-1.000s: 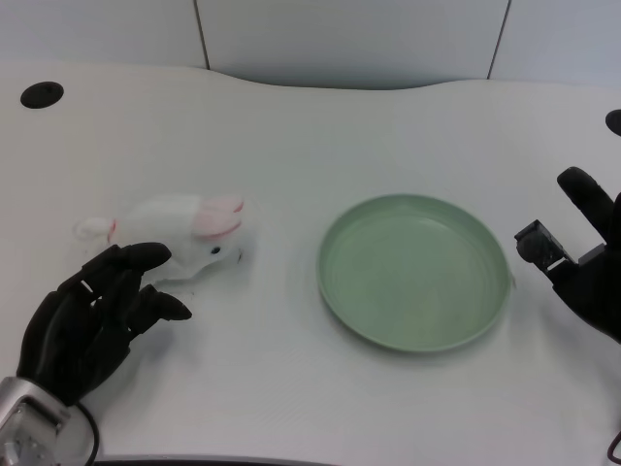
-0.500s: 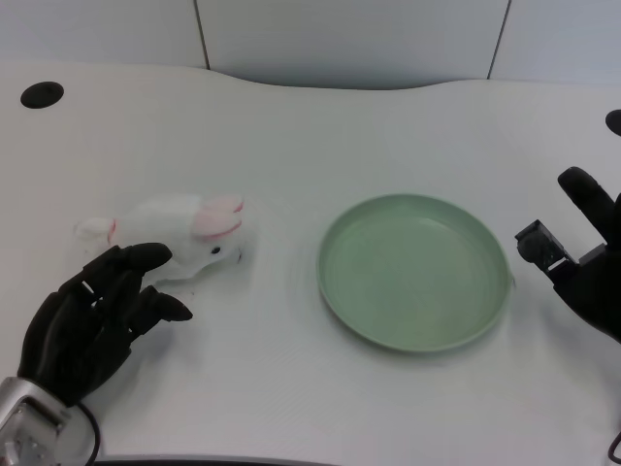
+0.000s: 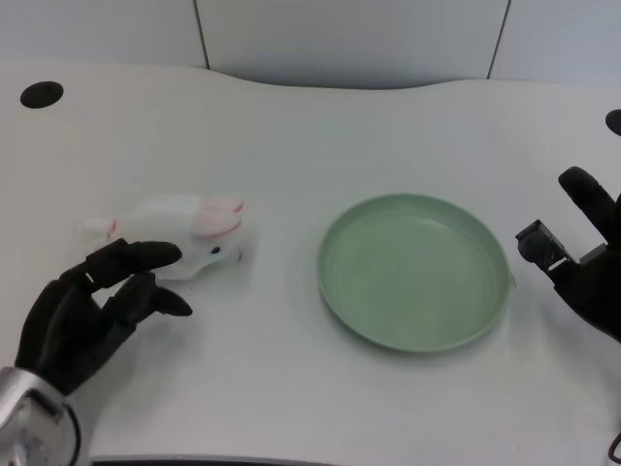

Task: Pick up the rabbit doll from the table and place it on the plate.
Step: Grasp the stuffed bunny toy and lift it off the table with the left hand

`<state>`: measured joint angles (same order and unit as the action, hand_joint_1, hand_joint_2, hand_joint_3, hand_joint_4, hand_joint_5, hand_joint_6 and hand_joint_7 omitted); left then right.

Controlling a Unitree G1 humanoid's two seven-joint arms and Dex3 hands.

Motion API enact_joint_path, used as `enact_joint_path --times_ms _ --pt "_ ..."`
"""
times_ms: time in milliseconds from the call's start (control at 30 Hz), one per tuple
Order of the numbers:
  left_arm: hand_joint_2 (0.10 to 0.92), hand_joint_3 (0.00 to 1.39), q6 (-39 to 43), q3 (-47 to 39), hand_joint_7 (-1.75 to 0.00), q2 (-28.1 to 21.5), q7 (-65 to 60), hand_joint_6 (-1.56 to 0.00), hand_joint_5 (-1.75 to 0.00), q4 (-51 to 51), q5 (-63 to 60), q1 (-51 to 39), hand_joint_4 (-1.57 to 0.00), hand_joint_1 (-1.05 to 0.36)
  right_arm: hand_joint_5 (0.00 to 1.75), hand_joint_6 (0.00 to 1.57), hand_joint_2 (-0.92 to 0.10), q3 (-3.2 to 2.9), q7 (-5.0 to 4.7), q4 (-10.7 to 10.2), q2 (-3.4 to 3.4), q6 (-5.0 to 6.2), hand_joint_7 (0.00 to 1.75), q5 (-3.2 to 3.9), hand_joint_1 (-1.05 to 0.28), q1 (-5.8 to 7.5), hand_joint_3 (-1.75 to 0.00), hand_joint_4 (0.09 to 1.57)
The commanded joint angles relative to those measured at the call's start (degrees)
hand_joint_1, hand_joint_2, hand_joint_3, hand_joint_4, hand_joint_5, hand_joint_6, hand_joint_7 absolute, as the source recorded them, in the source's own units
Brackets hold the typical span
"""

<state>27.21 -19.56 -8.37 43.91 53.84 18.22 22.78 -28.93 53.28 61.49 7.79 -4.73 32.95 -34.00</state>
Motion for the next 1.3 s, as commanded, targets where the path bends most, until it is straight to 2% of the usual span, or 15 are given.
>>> enact_joint_path --times_ms 33,100,133,300,333,367,400,500,667,767,900,1000,1100,1233,1300 --pt "0.921 0.16 7.64 1.65 -0.61 -1.19 -2.02 -0.76 -1.26 -5.32 -2.42 -1.12 -0.56 -0.55 1.75 0.67 -0.92 -0.78 -0.37 -0.12 0.77 0.21 1.47 0.62 -0.66 0.31 -0.31 0.59" --pt "0.921 0.06 14.46 2.56 -0.30 -3.03 -0.58 -0.84 -0.91 -9.28 -2.97 -0.25 -0.65 -0.56 1.75 0.67 -0.92 -0.84 -0.61 -0.20 0.77 -0.15 1.48 0.68 -0.66 0.22 -0.31 0.59" --pt "0.921 0.04 16.13 2.90 -0.23 -3.49 -0.31 -0.86 -0.84 -10.04 -2.99 -0.06 -0.67 -0.56 1.75 0.67 -0.92 -0.86 -0.67 -0.22 0.77 -0.25 1.48 0.70 -0.66 0.20 -0.30 0.59" --pt "0.921 0.02 17.66 4.26 -0.14 -4.09 -0.84 -0.90 -0.76 -9.55 -2.20 -0.10 -0.69 -0.56 1.75 0.68 -0.92 -0.93 -0.68 -0.26 0.75 -0.35 1.48 0.66 -0.66 0.20 -0.30 0.59" --pt "0.921 0.02 24.00 4.75 -0.13 -6.80 -5.12 -0.90 -0.76 -8.70 -9.13 2.28 -0.69 -0.56 1.75 0.68 -0.92 -0.90 -0.42 -0.10 0.88 -0.47 1.48 0.61 -0.66 0.20 -0.30 0.59" --pt "0.921 0.06 28.94 5.15 -0.06 -8.87 -8.71 -0.72 -0.46 -7.89 -14.66 4.11 -0.58 -0.66 1.75 0.68 -0.92 -0.89 -0.21 0.01 0.97 -0.56 1.47 0.56 -0.66 0.19 -0.31 0.59" --pt "0.921 0.07 32.55 5.52 -0.03 -10.34 -11.71 -0.66 -0.30 -7.04 -18.85 5.43 -0.57 -0.69 1.75 0.68 -0.92 -0.88 -0.08 0.08 1.03 -0.63 1.47 0.53 -0.66 0.19 -0.32 0.59" --pt "0.921 0.09 37.84 6.72 0.00 -13.50 -21.33 -0.52 -0.09 -4.08 -29.37 8.49 -0.48 -0.75 1.75 0.68 -0.92 -0.85 -0.12 0.08 0.93 -0.66 1.46 0.48 -0.66 0.16 -0.32 0.59" --pt "0.921 0.09 40.46 9.99 0.00 -15.71 -30.70 -0.49 -0.05 -0.57 -35.05 9.94 -0.45 -0.76 1.75 0.68 -0.92 -0.88 -0.12 0.09 0.91 -0.68 1.46 0.46 -0.66 0.15 -0.31 0.59" --pt "0.921 0.13 32.77 16.68 0.00 -20.78 -46.01 -0.30 -0.01 2.23 -51.08 15.99 -0.28 -0.90 1.75 0.68 -0.92 -0.66 -0.18 -0.13 0.61 -0.27 1.48 0.23 -0.66 0.23 -0.33 0.60" --pt "0.921 0.14 31.47 21.54 0.00 -22.58 -55.71 -0.25 0.00 4.67 -56.56 18.00 -0.24 -0.93 1.75 0.68 -0.92 -0.62 -0.20 -0.16 0.57 -0.23 1.50 0.20 -0.66 0.24 -0.34 0.60" --pt "0.921 0.16 20.60 30.25 0.00 -20.68 -65.28 -0.24 -0.01 13.88 -64.38 26.00 -0.21 -1.02 1.75 0.67 -0.92 -0.59 -0.11 0.00 0.66 -0.50 1.48 0.19 -0.66 0.21 -0.32 0.59" --pt "0.921 0.17 15.67 34.63 0.00 -18.82 -68.85 -0.24 0.00 18.67 -65.83 29.16 -0.19 -1.04 1.75 0.68 -0.92 -0.56 -0.10 0.11 0.65 -0.59 1.46 0.25 -0.66 0.12 -0.30 0.59" --pt "0.921 0.17 13.47 37.75 0.00 -17.92 -70.29 -0.23 -0.01 20.93 -64.91 30.42 -0.19 -1.05 1.75 0.69 -0.92 -0.47 -0.12 0.03 0.60 -0.48 1.45 0.20 -0.66 0.16 -0.29 0.59" --pt "0.921 0.19 9.46 38.10 0.00 -15.32 -67.44 -0.18 0.00 22.79 -63.49 30.51 -0.18 -1.05 1.75 0.69 -0.92 -0.53 0.32 -0.19 0.54 -0.70 1.46 0.40 -0.66 0.44 -0.30 0.59"
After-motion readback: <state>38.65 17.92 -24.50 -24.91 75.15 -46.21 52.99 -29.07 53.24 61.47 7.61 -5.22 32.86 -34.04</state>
